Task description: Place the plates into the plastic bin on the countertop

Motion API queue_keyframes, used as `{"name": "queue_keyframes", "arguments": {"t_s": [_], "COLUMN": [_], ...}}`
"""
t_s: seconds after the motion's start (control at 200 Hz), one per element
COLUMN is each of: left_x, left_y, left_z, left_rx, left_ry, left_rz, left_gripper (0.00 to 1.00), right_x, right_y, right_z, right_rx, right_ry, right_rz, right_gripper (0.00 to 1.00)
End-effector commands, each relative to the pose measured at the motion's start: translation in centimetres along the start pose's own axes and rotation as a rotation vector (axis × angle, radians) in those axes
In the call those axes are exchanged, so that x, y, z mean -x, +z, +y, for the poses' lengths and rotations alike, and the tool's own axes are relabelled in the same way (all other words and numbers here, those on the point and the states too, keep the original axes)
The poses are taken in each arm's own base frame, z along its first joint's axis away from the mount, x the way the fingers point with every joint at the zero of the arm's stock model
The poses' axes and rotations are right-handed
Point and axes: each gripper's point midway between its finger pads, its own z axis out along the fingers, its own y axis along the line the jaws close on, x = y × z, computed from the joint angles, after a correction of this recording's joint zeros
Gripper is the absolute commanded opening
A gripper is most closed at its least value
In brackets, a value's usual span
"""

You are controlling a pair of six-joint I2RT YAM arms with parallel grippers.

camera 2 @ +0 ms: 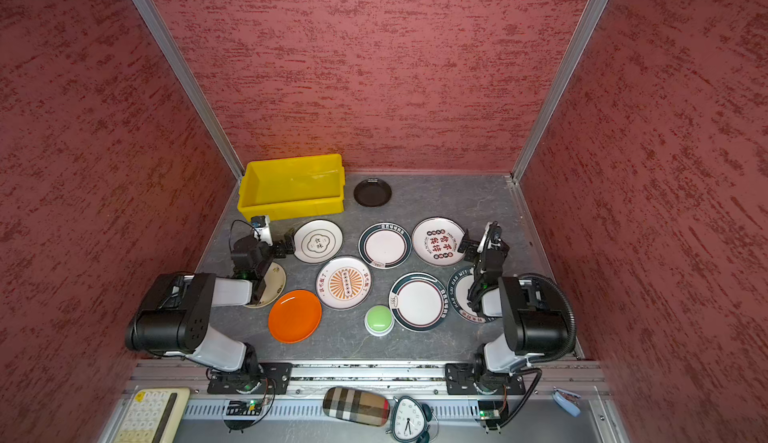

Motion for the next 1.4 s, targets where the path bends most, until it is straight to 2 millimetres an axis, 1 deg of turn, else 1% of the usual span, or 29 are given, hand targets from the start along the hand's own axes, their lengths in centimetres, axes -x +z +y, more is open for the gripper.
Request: {"name": "queue_keyframes", "arguments": {"t_s": [0.0,0.105,0.461,0.646,1.212,1.273,1.303,1.398], "left_x": [0.9,1.0,1.0,0.9,0.9,1.4,1.9,3.1], "left_y": [0.0,-0.2,-0.2,0.1,0.1,-0.1,-0.4,-1.4], "left_z": [0.0,0.0,0.0,0.0,0.2,0.4,0.4,1.1], "left_rx": [0.017,0.042,0.042,0.008,0.009,0.050,0.069,0.158], "left_ry": [0.014,0.024,0.026,0.006,-0.001,0.007,0.016,-0.004], "left_rz": [-0.028,-0.046,-0.045,-0.024,-0.020,-0.024,-0.034,-0.001], "left_gripper": [0.99,0.99,0.99,0.99,0.99,0.99,0.99,0.99], "right_x": [1.5,1.5,1.5,1.5,1.5,1.7,2.0,2.7], "right_y": [0.4,0.4,0.4,0.4,0.4,0.4,0.4,-0.1], "right_z": [0.0,-0.1,0.0,0.0,-0.1,0.2,0.4,0.2], "right_rx": [-0.013,-0.014,-0.013,-0.013,-0.014,0.001,0.008,-0.003], "right_ry": [-0.015,-0.016,-0.015,-0.015,-0.015,-0.019,-0.021,-0.016], "right_rz": [-0.049,-0.048,-0.049,-0.049,-0.049,-0.050,-0.048,-0.060], "right_gripper": [0.99,0.99,0.99,0.99,0.99,0.99,0.99,0.99]}}
